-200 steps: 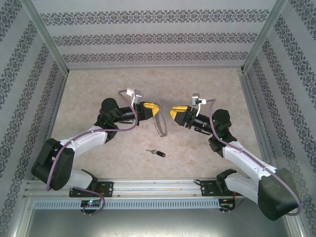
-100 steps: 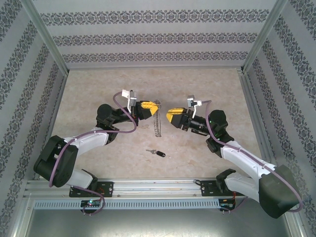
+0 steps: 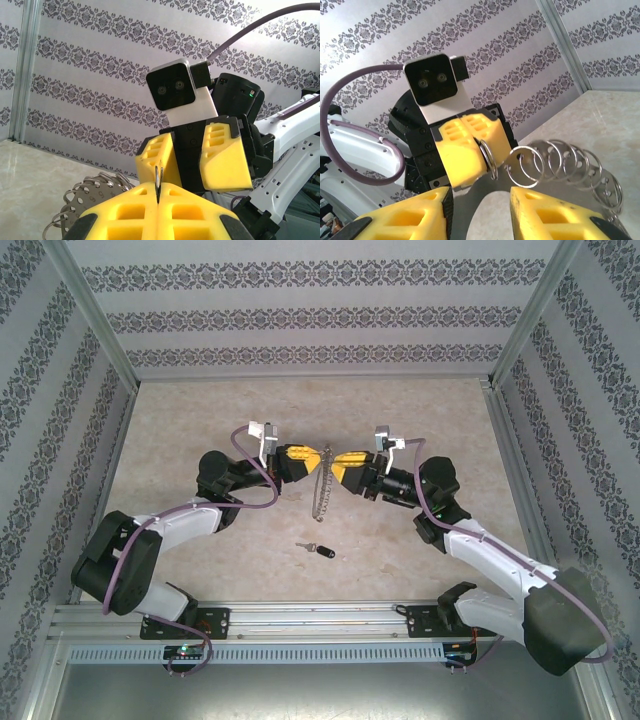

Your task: Put the keys on the keyring

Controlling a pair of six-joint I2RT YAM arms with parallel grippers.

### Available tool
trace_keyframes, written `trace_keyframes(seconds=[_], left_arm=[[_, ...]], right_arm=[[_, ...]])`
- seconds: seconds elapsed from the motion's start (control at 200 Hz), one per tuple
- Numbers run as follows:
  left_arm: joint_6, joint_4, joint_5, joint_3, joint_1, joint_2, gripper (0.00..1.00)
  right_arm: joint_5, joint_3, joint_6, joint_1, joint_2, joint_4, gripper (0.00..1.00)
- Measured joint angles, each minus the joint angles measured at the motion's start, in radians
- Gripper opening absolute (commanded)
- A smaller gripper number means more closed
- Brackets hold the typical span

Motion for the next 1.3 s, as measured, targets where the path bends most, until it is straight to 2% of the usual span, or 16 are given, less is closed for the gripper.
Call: trace_keyframes(seconds=[0.54,0.959,1.149,1.304], left_arm=[[0.002,0.013,-0.011,-0.003,0.000,0.001,0.00],[0.135,0.006,-0.160,-0.102,0.000,-0.079,0.00],[0.204,0.002,-0.245,-0.149,0.000,-0.130,0.00],[0.244,-0.006,-0.306,-0.181,0.000,-0.158,0.00]], right_arm=[[0.013,0.013,-0.011,0.006,0.010,-0.008,0.36],[0.110,-0.043,-0.026,0.006,-0.069,-0.100,0.38],[0.179,-0.095,-0.045,0.007,-0.105,-0.219,0.38],[0.235,-0.120,-0.084,0.044,-0.108,-0.335,0.38]])
